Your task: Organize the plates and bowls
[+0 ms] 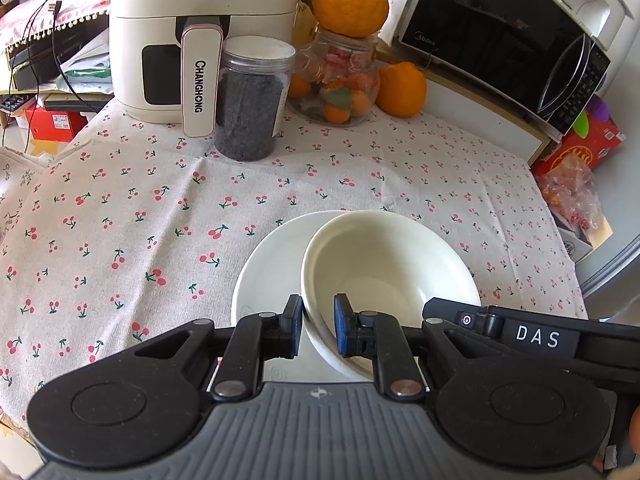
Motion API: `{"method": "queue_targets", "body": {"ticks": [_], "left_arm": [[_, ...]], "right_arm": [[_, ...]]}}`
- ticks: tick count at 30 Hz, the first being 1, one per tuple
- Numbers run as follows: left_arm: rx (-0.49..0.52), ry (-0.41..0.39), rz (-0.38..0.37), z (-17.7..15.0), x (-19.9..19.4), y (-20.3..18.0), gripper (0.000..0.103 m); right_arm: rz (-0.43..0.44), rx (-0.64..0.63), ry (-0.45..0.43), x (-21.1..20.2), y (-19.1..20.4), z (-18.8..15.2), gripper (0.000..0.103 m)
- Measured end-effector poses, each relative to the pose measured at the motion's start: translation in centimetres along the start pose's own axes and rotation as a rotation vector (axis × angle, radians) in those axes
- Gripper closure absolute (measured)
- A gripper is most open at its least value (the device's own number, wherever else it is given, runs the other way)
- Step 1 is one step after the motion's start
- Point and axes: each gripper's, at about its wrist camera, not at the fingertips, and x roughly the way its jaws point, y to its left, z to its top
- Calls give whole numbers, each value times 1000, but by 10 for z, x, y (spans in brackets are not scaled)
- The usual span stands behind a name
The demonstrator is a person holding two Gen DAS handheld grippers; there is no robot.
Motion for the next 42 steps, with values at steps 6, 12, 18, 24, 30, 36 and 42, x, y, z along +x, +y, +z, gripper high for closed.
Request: {"method": "queue_targets", "body": {"ticks": [6, 12, 18, 24, 30, 36, 42], "left_arm": [[3, -5, 5, 0, -1, 0, 87], [6, -16, 23, 1, -2, 1, 83], [27, -58, 59, 0, -11, 1, 78], [70, -141, 104, -8, -37, -2, 63], [79, -174, 144, -29, -57, -1, 23], [91, -168, 165, -44, -73, -5, 1], [103, -96, 186, -56, -82, -12, 0]], "right_arm": [[1, 1, -4, -1, 0, 0, 83], [-3, -3, -18, -5, -2, 0, 83], [-1, -50, -45, -18, -1, -3, 82], [-6, -187, -118, -49, 6, -15, 77], [8, -215, -162, -78, -4, -45, 42], [-30, -279, -133, -94, -5, -77, 19], [-100, -339, -149, -116, -2, -94, 7]]}}
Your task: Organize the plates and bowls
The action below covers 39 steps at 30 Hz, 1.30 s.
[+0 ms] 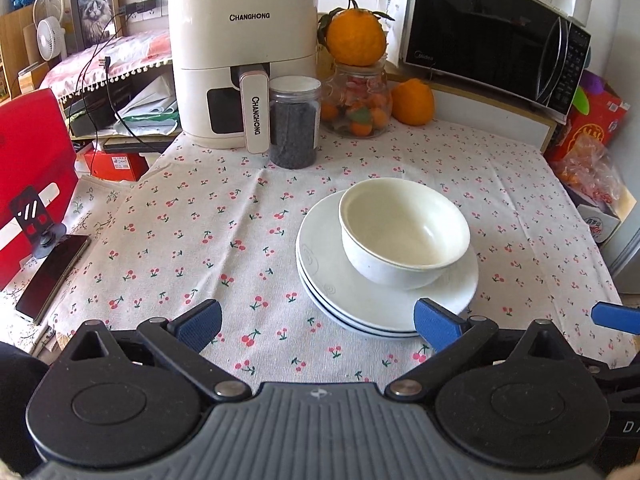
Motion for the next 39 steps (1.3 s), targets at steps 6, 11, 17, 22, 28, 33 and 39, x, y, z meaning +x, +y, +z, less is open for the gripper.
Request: {"method": "queue_targets", "body": {"ticks": [6, 11, 17, 22, 28, 33, 39], "left_arm": [[47, 11, 44, -9, -15, -9, 0], [34, 3, 38, -9, -21, -12, 0], [52, -16, 45, -8, -26, -16, 0], [62, -17, 43, -9, -28, -18, 0], [64, -8, 43, -9, -26, -18, 0], [67, -5, 37, -9, -25, -19, 0], [68, 0, 30, -8, -24, -20, 0]], "right_arm": [[-55, 73, 1, -13, -7, -3, 2], [-80, 136, 7, -15, -15, -5, 2], [-96, 164, 21, -16, -19, -6, 2], [-93, 175, 26, -16, -17, -6, 2], [-92, 180, 42, -13, -15, -6, 2], [-94, 181, 48, -12, -14, -6, 2], [-95, 181, 52, -11, -14, -7, 2]]}}
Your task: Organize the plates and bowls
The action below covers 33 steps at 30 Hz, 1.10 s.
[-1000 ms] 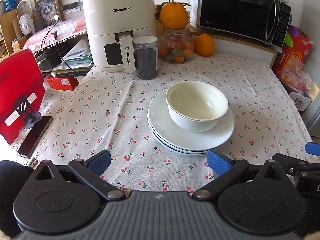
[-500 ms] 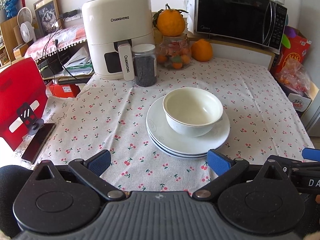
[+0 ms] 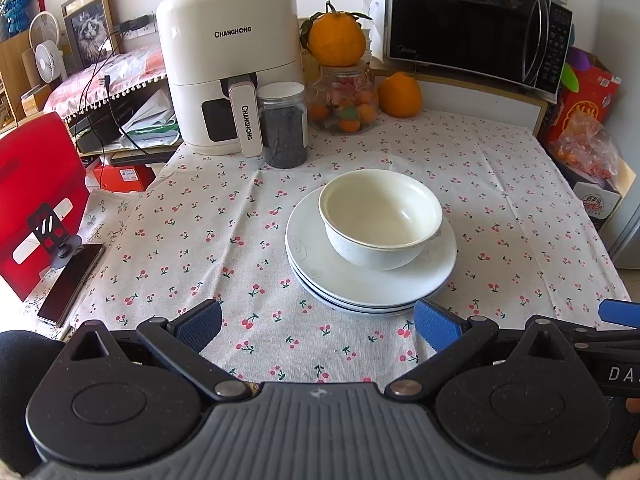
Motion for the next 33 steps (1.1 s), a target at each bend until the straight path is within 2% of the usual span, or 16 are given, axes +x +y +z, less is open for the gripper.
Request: {"method": "queue_targets", "body": {"ticks": [33], "left_arm": [[15, 15, -26, 0, 3, -4, 0]], "right_arm": [[1, 2, 4, 2, 0, 0, 2]]}}
